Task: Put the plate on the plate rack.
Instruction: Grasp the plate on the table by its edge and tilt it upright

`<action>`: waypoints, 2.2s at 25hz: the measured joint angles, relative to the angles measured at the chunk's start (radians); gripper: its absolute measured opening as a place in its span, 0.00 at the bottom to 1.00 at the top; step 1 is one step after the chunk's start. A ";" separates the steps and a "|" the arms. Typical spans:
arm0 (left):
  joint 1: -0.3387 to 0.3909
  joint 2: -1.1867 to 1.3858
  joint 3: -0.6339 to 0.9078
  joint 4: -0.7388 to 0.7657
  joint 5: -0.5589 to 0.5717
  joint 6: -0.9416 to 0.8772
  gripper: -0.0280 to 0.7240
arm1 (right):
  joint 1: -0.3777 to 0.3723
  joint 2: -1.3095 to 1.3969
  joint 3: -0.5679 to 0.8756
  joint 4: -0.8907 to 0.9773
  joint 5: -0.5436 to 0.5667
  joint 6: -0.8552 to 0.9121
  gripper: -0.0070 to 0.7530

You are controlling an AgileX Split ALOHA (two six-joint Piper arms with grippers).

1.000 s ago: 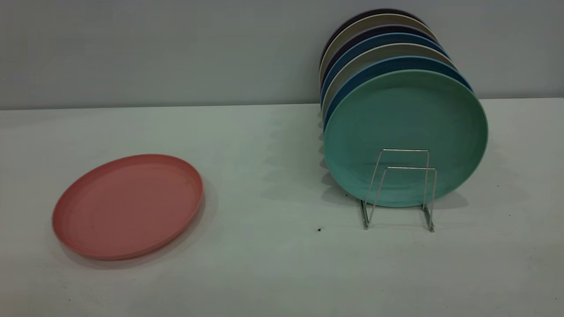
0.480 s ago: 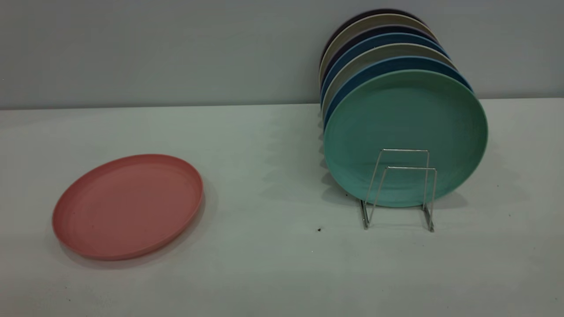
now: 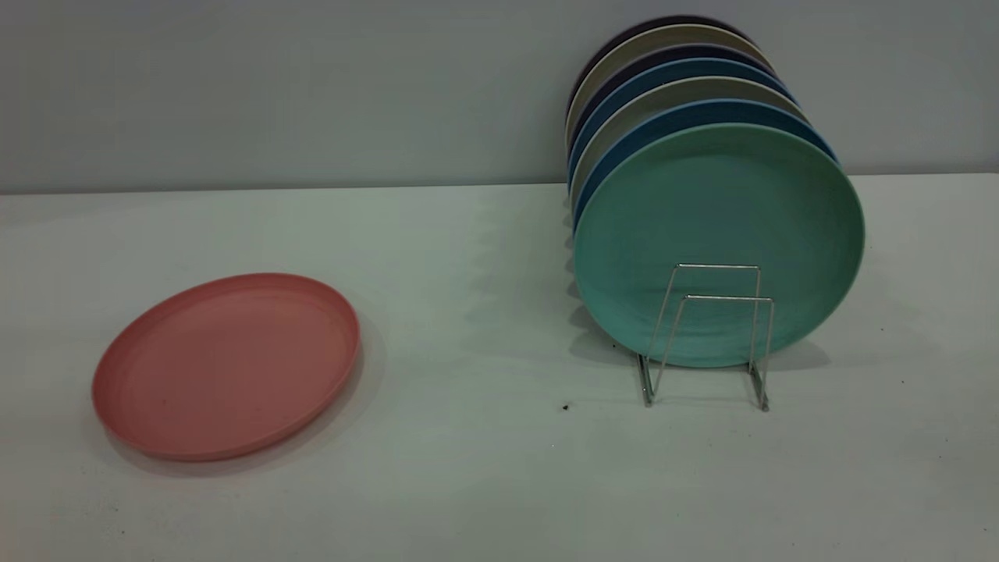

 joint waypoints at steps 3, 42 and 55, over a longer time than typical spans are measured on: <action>0.000 0.158 -0.022 -0.008 -0.073 0.041 0.56 | 0.026 0.046 0.000 0.001 -0.052 -0.032 0.51; 0.228 1.087 -0.253 -0.333 -0.368 0.443 0.56 | 0.043 0.370 0.000 0.129 -0.104 -0.280 0.51; 0.274 1.402 -0.354 -0.566 -0.402 0.683 0.56 | 0.043 0.444 0.000 0.270 -0.187 -0.423 0.51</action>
